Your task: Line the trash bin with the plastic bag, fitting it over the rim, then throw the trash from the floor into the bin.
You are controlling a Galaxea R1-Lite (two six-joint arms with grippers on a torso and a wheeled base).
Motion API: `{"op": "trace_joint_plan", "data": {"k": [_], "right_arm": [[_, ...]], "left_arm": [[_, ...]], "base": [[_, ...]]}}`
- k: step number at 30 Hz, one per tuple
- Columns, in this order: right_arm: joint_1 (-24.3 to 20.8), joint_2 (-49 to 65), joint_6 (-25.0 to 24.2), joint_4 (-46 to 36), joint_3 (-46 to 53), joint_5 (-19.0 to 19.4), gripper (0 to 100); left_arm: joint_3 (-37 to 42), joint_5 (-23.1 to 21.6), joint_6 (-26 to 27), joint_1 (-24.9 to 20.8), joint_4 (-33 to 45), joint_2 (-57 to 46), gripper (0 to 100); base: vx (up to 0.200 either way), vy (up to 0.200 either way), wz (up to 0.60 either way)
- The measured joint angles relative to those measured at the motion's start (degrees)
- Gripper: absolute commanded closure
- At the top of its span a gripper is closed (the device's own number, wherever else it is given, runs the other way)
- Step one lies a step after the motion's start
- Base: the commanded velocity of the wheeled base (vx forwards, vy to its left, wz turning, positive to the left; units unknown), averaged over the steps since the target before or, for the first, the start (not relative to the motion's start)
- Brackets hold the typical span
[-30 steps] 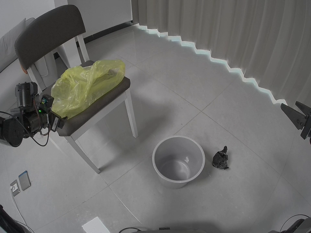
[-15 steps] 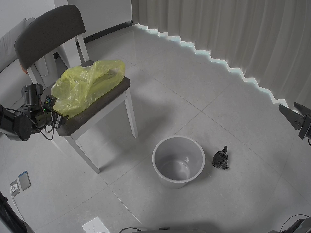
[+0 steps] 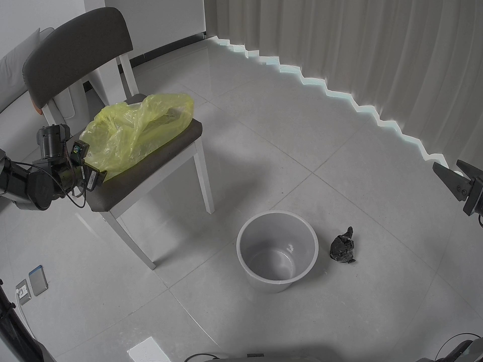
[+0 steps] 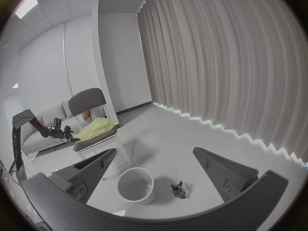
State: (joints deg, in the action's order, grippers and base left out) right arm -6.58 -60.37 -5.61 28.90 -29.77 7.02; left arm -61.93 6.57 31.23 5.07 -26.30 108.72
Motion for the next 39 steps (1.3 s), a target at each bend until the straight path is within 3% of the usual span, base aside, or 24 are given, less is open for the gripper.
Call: {"op": "trace_joint_plan", "data": {"k": [1,10,25,26,39], "right_arm": [[0.1,-0.1,0.0,0.0,0.0,0.0,0],[0.3,-1.0,0.1,0.0,0.1,0.0,0],[0.3,-1.1,0.1,0.0,0.6,0.1,0],[0.3,-1.1,0.1,0.0,0.6,0.1,0],[0.3,-1.2,0.1,-0.2,0.7,0.1,0]], "left_arm": [[-0.2,0.0,0.0,0.2,-0.1,0.3,100],[-0.9,-0.8,-0.3,0.7,-0.2,0.9,100],[1.5,-3.5,-5.9,-0.2,0.0,-2.2,100],[1.6,-4.2,-6.2,-0.1,0.0,-2.3,0],[1.2,-4.8,-6.7,0.4,0.0,-2.4,0]], "base": [[0.000,0.000,0.00],[0.000,0.000,0.00],[0.000,0.000,0.00],[0.000,0.000,0.00],[0.000,0.000,0.00]]}}
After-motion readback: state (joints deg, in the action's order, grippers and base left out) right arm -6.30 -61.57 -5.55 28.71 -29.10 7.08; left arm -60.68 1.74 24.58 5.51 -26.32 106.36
